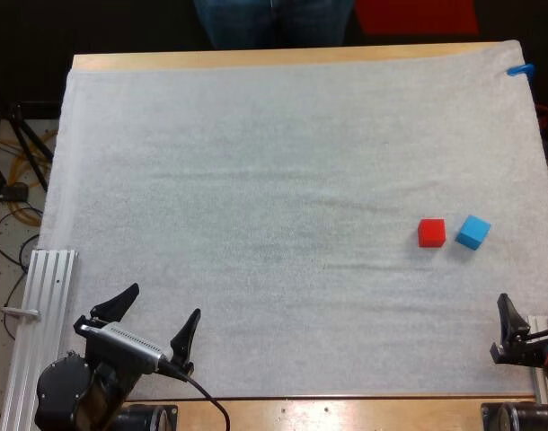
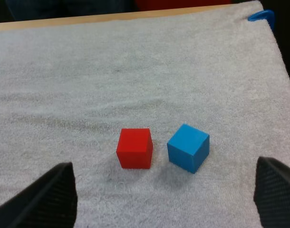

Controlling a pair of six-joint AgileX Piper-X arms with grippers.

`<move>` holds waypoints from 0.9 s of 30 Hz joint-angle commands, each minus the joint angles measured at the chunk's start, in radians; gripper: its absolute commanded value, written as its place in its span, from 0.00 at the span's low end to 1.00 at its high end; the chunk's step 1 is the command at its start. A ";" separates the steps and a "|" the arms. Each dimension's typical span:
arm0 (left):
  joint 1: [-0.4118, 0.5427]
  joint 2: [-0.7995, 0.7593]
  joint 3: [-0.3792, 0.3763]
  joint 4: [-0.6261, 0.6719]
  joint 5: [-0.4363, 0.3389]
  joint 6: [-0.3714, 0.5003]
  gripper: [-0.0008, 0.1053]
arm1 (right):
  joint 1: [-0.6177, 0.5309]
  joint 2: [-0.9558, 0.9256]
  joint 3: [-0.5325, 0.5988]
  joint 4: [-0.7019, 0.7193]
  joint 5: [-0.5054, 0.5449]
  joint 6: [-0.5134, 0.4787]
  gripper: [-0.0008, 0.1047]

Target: Stack red cube on blue cube

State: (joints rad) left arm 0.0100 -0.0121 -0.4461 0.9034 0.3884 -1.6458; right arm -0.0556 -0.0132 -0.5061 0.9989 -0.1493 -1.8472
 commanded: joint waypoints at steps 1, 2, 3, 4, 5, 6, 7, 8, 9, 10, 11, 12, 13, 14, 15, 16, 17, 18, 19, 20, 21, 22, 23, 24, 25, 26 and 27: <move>-0.004 -0.139 -0.002 -0.017 0.005 -0.012 0.83 | 0.001 -0.038 -0.004 0.000 -0.010 -0.003 0.71; -0.004 -0.139 -0.002 -0.017 0.005 -0.012 0.83 | 0.001 -0.038 -0.004 0.000 -0.010 -0.003 0.71; -0.004 -0.139 -0.002 -0.017 0.005 -0.012 0.83 | 0.001 -0.038 -0.004 0.000 -0.010 -0.003 0.71; -0.004 -0.139 -0.002 -0.017 0.005 -0.012 0.83 | 0.001 -0.038 -0.004 0.000 -0.010 -0.003 0.71; -0.004 -0.139 -0.002 -0.017 0.005 -0.012 0.83 | 0.001 -0.038 -0.004 0.000 -0.010 -0.003 0.71; -0.004 -0.139 -0.002 -0.017 0.005 -0.012 0.83 | 0.001 -0.038 -0.004 0.000 -0.010 -0.003 0.71; -0.004 -0.139 -0.002 -0.017 0.005 -0.012 0.83 | 0.001 -0.038 -0.004 0.000 -0.010 -0.003 0.71; -0.004 -0.139 -0.002 -0.017 0.005 -0.012 0.83 | 0.001 -0.038 -0.004 0.000 -0.010 0.001 0.71; -0.004 -0.139 -0.002 -0.017 0.005 -0.012 0.83 | 0.001 -0.038 -0.004 0.000 -0.006 0.006 0.71; -0.004 -0.139 -0.002 -0.017 0.005 -0.012 0.83 | 0.001 -0.038 -0.004 0.000 -0.004 0.009 0.71; -0.004 -0.139 -0.002 -0.017 0.005 -0.012 0.83 | 0.001 -0.038 -0.004 0.000 -0.005 0.012 0.71; -0.004 -0.139 -0.002 -0.017 0.005 -0.012 0.83 | 0.001 -0.038 -0.004 0.000 -0.005 0.012 0.71; -0.004 -0.139 -0.002 -0.017 0.005 -0.012 0.83 | 0.001 -0.038 -0.004 0.000 -0.005 0.012 0.71; -0.004 -0.139 -0.002 -0.017 0.005 -0.012 0.83 | 0.001 -0.038 -0.004 0.000 -0.005 0.012 0.71; -0.004 -0.139 -0.002 -0.017 0.005 -0.012 0.83 | 0.001 -0.038 -0.004 0.000 -0.005 0.012 0.71; -0.004 -0.139 -0.002 -0.015 0.005 -0.014 0.83 | 0.001 -0.038 -0.004 0.000 -0.005 0.012 0.71; -0.004 -0.137 -0.002 -0.013 0.005 -0.015 0.83 | 0.001 -0.034 -0.004 0.000 -0.005 0.012 0.71; -0.004 -0.131 -0.007 -0.006 0.005 -0.017 0.83 | 0.001 -0.028 -0.004 0.000 -0.005 0.012 0.71; -0.004 -0.129 -0.011 -0.003 0.005 -0.018 0.83 | 0.001 -0.024 -0.006 0.002 -0.005 0.012 0.71; -0.006 -0.116 -0.020 0.002 0.005 -0.023 0.83 | 0.001 -0.010 -0.011 0.007 -0.005 0.012 0.71; -0.013 -0.103 -0.031 0.004 0.009 -0.027 0.83 | 0.001 0.006 -0.024 0.016 -0.005 0.012 0.71; -0.021 -0.090 -0.038 0.003 0.015 -0.028 0.83 | 0.001 0.020 -0.032 0.023 -0.005 0.012 0.71; -0.036 -0.071 -0.052 0.004 0.021 -0.028 0.83 | 0.001 0.042 -0.049 0.031 -0.005 0.012 0.71; -0.059 -0.045 -0.070 0.004 0.023 -0.028 0.83 | 0.001 0.072 -0.071 0.037 0.001 0.012 0.71; -0.072 -0.036 -0.079 0.004 0.025 -0.028 0.83 | 0.001 0.082 -0.083 0.038 0.004 0.012 0.71; -0.098 -0.006 -0.099 0.010 0.029 -0.028 0.83 | 0.001 0.114 -0.107 0.038 0.011 0.012 0.71; -0.125 0.029 -0.119 0.017 0.029 -0.028 0.83 | 0.001 0.147 -0.129 0.038 0.011 0.012 0.71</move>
State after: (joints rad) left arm -0.0946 0.0067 -0.5489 0.9217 0.4104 -1.6649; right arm -0.0556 0.1142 -0.6119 1.0375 -0.1404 -1.8385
